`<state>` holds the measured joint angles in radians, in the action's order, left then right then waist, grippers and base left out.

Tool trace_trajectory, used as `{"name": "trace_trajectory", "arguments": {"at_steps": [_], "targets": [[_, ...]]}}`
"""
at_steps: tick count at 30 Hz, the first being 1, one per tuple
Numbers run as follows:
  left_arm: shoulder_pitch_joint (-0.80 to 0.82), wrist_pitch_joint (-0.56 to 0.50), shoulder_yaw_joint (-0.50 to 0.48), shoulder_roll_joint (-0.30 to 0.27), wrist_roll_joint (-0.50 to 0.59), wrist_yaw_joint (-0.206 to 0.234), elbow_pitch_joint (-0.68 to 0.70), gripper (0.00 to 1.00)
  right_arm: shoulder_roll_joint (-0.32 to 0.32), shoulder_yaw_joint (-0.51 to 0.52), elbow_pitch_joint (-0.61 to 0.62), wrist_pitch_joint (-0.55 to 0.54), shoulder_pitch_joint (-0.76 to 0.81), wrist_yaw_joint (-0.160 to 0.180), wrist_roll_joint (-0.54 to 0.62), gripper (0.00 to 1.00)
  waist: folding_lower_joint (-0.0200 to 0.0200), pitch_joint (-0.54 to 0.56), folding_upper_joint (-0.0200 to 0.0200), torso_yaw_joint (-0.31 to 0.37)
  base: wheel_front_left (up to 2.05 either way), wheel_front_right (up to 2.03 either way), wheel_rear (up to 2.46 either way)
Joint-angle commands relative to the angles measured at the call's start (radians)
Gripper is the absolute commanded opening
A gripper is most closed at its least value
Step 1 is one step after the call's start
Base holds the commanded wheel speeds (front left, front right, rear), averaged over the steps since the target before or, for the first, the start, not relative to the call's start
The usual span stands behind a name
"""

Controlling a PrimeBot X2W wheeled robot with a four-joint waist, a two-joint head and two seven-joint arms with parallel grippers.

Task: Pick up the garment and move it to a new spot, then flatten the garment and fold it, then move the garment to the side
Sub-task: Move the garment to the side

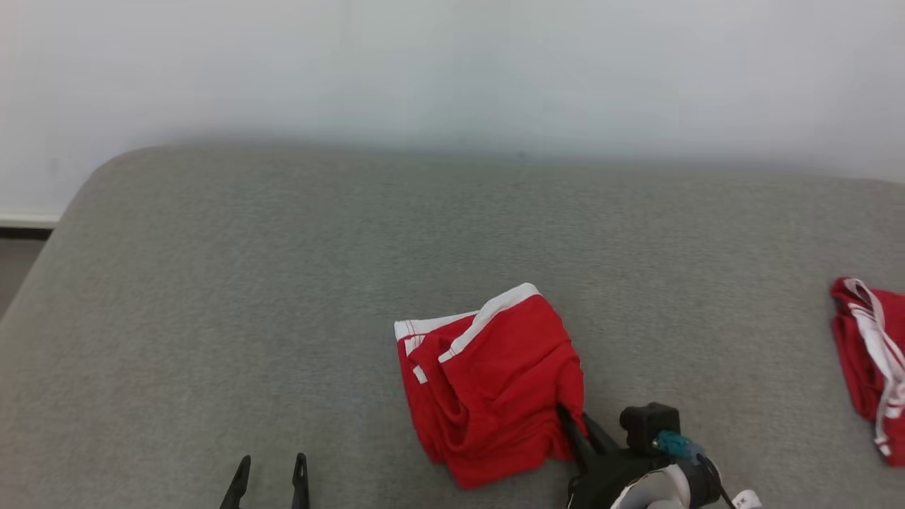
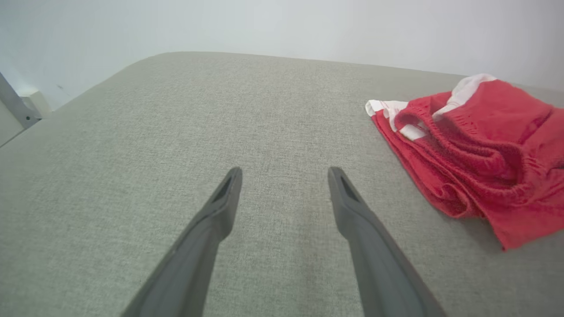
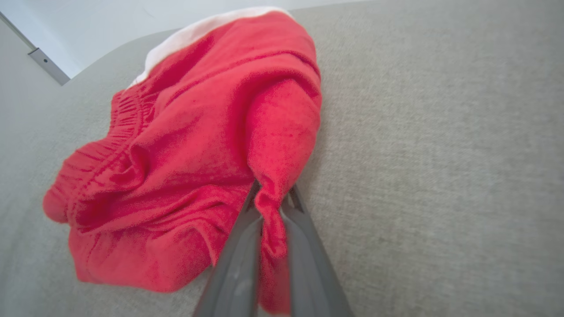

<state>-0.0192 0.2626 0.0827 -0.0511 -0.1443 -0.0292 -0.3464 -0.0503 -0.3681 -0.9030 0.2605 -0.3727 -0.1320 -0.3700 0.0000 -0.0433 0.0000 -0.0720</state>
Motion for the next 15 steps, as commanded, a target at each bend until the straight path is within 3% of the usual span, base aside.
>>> {"name": "trace_trajectory", "arguments": {"at_steps": [1, 6, 7, 15], "targets": [[0.0, 0.003, 0.0, 0.001, -0.009, 0.004, 0.005, 1.0, -0.001, 0.027, 0.012, 0.005, -0.004, 0.003, 0.023, 0.0, 0.0, 0.01, 0.0, 0.09, 0.0, 0.0, 0.0], [0.024, 0.003, 0.013, 0.001, -0.015, 0.005, 0.009, 1.0, -0.001, 0.109, 0.037, 0.005, 0.006, 0.003, 0.097, 0.0, 0.0, -0.003, 0.0, 0.217, 0.0, 0.0, 0.0], [0.024, 0.003, 0.013, 0.001, -0.015, 0.005, 0.009, 1.0, -0.001, 0.109, 0.037, 0.005, 0.006, 0.003, 0.097, 0.0, 0.0, -0.003, 0.0, 0.217, 0.0, 0.0, 0.0], [0.065, 0.003, 0.024, 0.0, -0.014, 0.011, 0.01, 1.0, 0.0, 0.108, 0.065, 0.005, 0.008, 0.003, 0.114, 0.0, 0.0, -0.031, 0.0, 0.418, 0.0, 0.0, 0.0]]}}
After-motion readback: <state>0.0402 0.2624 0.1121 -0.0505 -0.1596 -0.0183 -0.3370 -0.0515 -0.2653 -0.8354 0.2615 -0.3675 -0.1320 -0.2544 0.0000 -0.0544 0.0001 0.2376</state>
